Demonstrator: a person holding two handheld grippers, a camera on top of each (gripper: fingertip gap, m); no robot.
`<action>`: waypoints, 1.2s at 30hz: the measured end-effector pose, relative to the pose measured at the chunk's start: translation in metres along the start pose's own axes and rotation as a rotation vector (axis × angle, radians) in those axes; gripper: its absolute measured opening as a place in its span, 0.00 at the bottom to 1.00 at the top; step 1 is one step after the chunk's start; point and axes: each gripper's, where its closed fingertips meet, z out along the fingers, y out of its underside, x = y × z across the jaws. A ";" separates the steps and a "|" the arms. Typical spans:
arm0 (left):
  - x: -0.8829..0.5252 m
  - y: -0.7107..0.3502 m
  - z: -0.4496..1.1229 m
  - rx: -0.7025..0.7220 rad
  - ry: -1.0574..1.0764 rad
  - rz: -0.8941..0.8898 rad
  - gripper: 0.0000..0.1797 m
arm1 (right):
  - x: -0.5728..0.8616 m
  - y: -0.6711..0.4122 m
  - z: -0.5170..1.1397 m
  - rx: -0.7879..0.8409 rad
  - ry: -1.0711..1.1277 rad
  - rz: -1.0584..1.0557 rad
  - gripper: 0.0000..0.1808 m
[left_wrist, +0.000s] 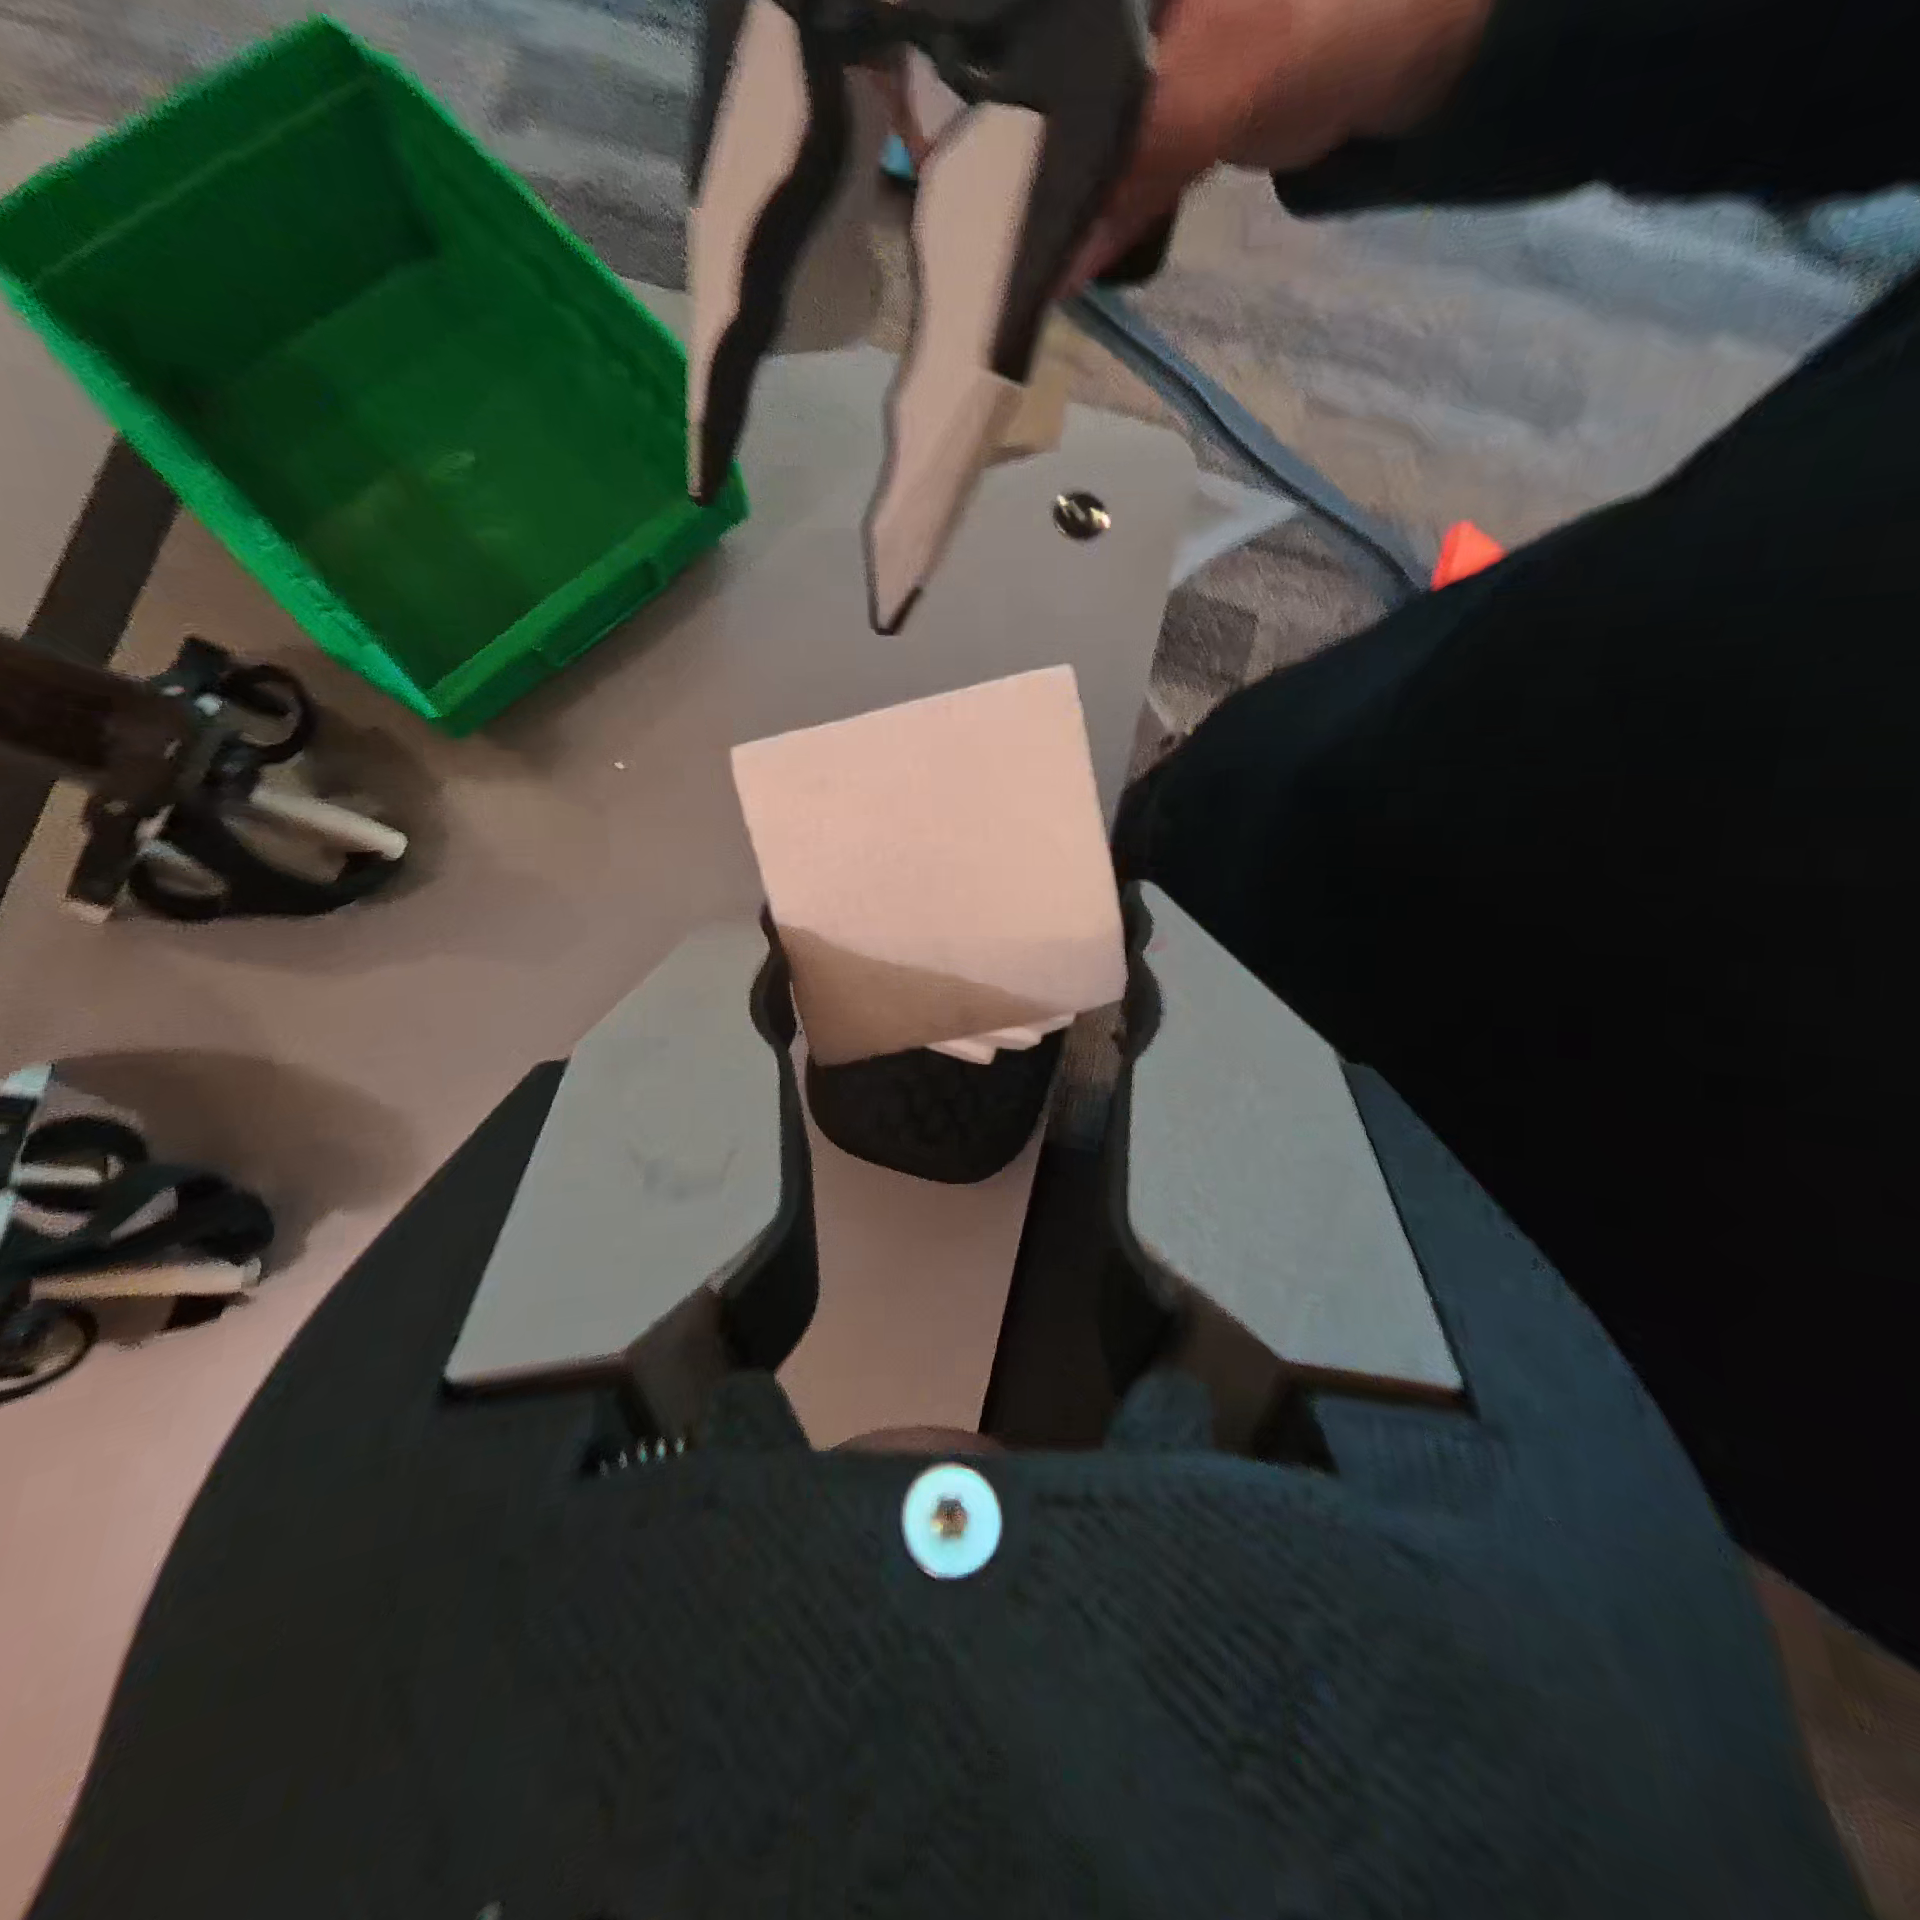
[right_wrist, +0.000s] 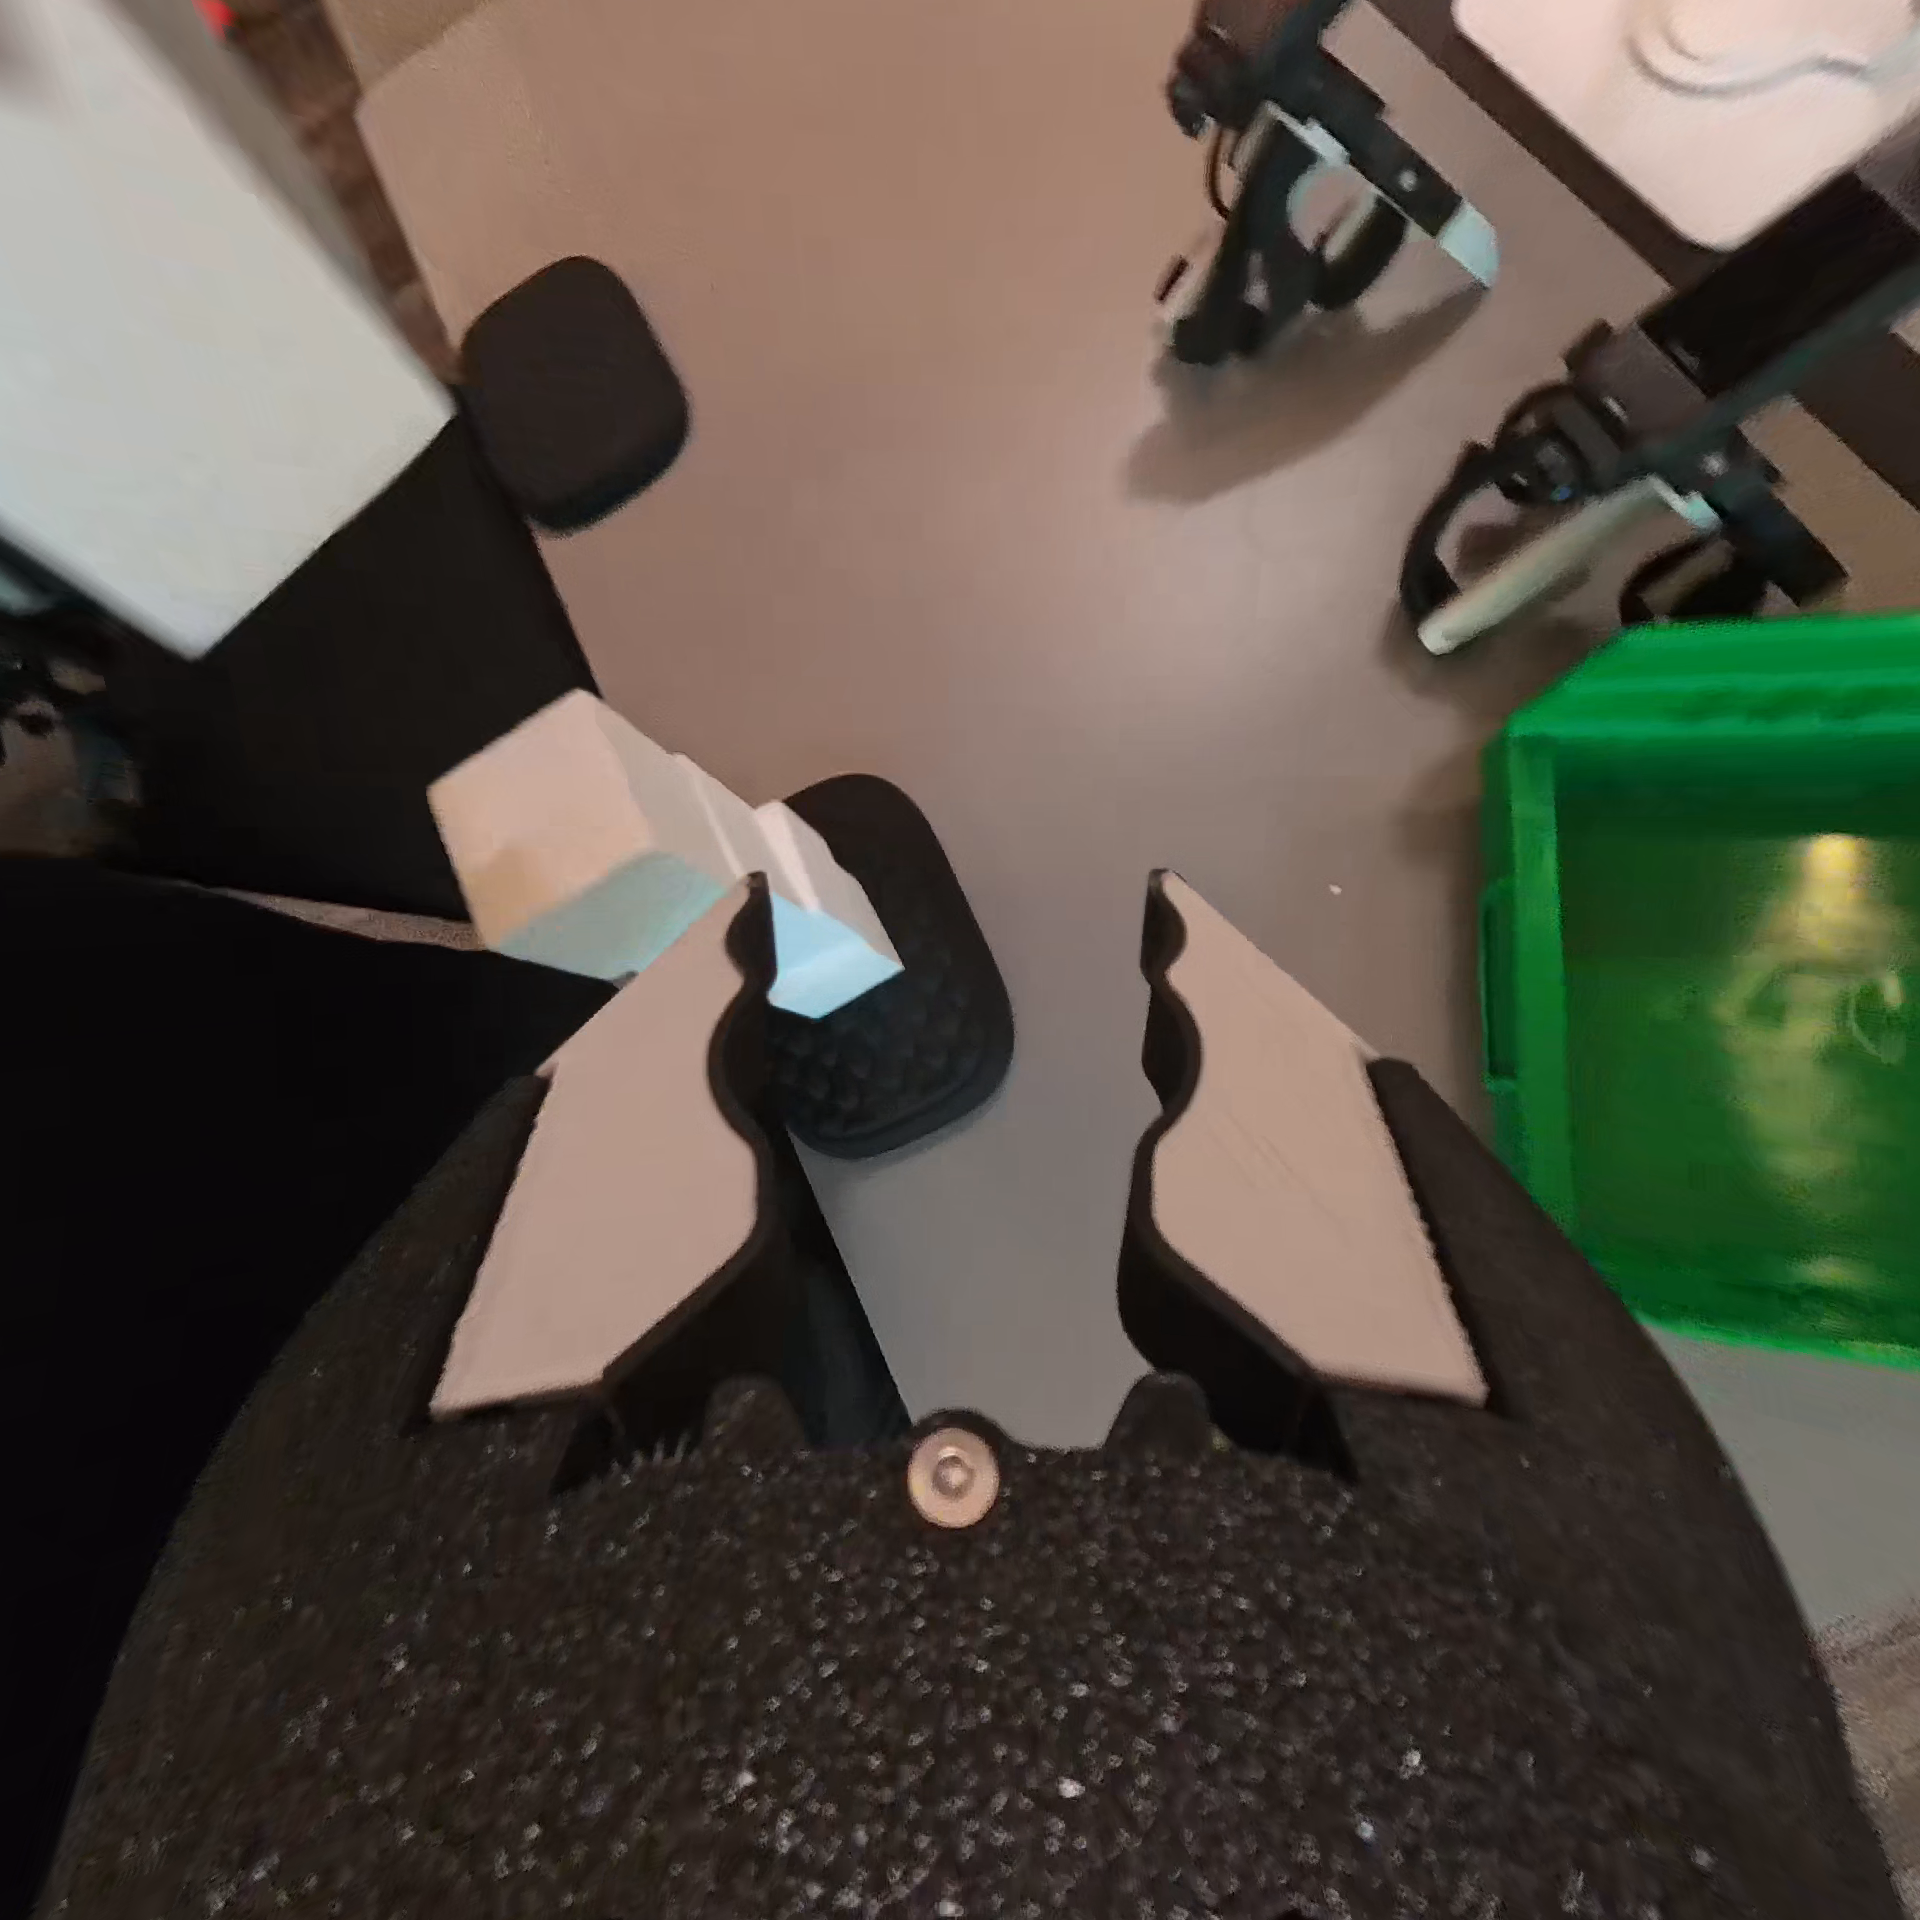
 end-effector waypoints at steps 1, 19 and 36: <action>0.003 0.002 0.009 -0.039 0.013 0.031 0.34 | 0.004 0.004 -0.001 0.004 0.001 0.024 0.39; 0.020 0.048 0.048 -0.190 0.148 0.021 0.43 | -0.020 0.035 0.001 -0.010 -0.048 -0.058 0.37; -0.010 0.132 0.007 -0.004 0.019 -0.452 0.39 | -0.084 0.056 0.147 -0.001 -0.111 -0.478 0.00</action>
